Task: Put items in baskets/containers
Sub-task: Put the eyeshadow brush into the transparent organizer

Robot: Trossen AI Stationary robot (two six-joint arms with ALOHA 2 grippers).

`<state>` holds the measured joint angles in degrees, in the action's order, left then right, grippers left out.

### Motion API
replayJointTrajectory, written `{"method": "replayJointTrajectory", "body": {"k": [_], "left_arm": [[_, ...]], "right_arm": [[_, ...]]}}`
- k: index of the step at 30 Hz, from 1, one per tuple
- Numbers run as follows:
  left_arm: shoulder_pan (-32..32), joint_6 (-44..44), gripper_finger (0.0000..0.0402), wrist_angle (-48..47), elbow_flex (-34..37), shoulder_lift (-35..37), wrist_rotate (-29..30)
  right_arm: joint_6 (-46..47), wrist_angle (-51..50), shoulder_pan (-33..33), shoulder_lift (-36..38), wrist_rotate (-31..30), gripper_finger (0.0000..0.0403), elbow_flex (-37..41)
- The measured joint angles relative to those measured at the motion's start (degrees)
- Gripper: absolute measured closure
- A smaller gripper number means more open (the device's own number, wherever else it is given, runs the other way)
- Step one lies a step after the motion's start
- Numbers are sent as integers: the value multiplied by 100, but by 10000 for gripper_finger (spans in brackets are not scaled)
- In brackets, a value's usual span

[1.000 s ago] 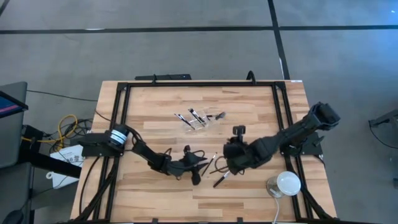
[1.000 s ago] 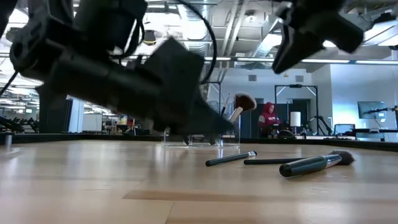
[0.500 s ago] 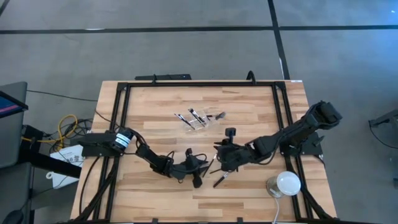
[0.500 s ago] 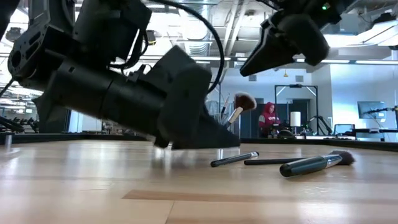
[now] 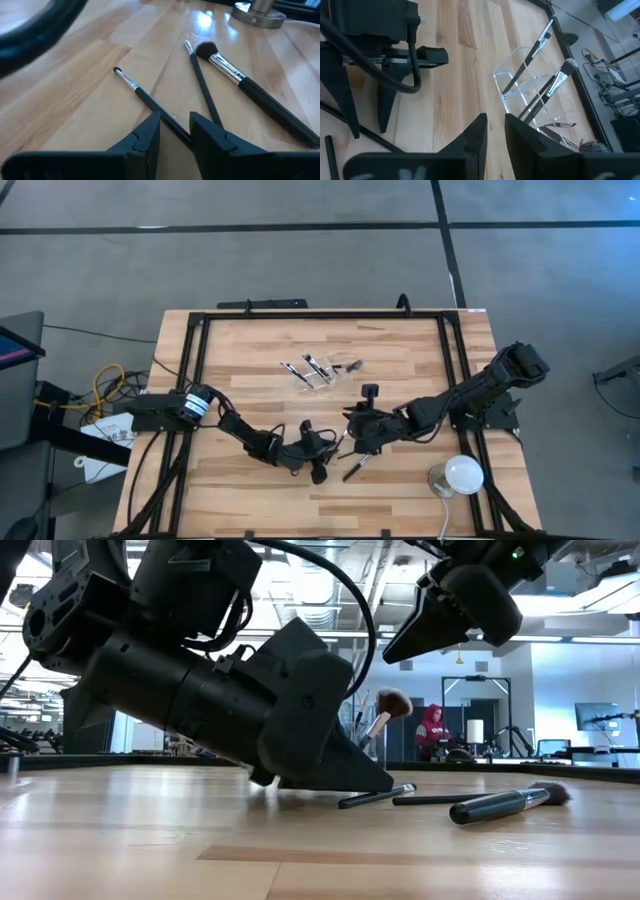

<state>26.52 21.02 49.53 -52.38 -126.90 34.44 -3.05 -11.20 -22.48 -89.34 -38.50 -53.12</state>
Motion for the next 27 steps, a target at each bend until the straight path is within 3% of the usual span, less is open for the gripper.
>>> {"method": "replayJointTrajectory", "body": {"k": [7,13,22,27], "left_arm": [[0,62,300,-470,-18,29,66],[15,-450,300,-735,-4,210,17],[-103,-572,300,-3048,22,1334,-100],[-105,-138,300,-3215,26,1818,-176]], "right_arm": [[0,-9,0,-2,0,345,0],[2,-31,0,-4,0,345,-2],[2,-33,0,-4,8,345,-4],[4,-31,2,-4,10,345,-4]]}}
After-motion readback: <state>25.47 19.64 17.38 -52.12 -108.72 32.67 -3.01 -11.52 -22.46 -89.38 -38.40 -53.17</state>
